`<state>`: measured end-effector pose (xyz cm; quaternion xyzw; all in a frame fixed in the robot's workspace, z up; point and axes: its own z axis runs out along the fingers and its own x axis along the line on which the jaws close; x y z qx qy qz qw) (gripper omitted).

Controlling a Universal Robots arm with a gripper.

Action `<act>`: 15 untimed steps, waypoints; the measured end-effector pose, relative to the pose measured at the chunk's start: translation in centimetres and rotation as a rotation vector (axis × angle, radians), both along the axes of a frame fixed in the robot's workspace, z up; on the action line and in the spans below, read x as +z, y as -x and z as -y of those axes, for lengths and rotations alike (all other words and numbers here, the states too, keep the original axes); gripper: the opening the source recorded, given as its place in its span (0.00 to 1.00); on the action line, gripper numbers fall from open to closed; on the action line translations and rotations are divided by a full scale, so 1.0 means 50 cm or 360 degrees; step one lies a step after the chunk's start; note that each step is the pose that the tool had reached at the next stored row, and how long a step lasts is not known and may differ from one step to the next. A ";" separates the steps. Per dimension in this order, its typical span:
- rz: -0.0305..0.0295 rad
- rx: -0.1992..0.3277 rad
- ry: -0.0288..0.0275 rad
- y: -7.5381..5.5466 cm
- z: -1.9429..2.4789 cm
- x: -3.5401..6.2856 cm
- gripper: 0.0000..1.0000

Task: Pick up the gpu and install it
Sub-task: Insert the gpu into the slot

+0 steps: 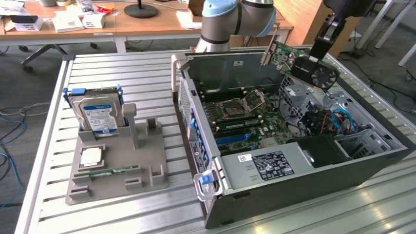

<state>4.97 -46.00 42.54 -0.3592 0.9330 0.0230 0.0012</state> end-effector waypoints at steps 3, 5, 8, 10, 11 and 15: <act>0.00001 0.0064 0.00013 0.000 0.0000 0.000 0.26; 0.00001 0.0108 0.00025 0.000 0.0000 0.000 0.26; 0.00000 0.0180 0.00040 0.000 0.0000 0.000 0.26; 0.00000 0.0227 0.00049 0.000 0.0000 -0.001 0.26; 0.00000 0.0251 0.00053 0.000 0.0000 -0.001 0.26; 0.00001 0.0346 0.00072 0.000 0.0000 -0.001 0.26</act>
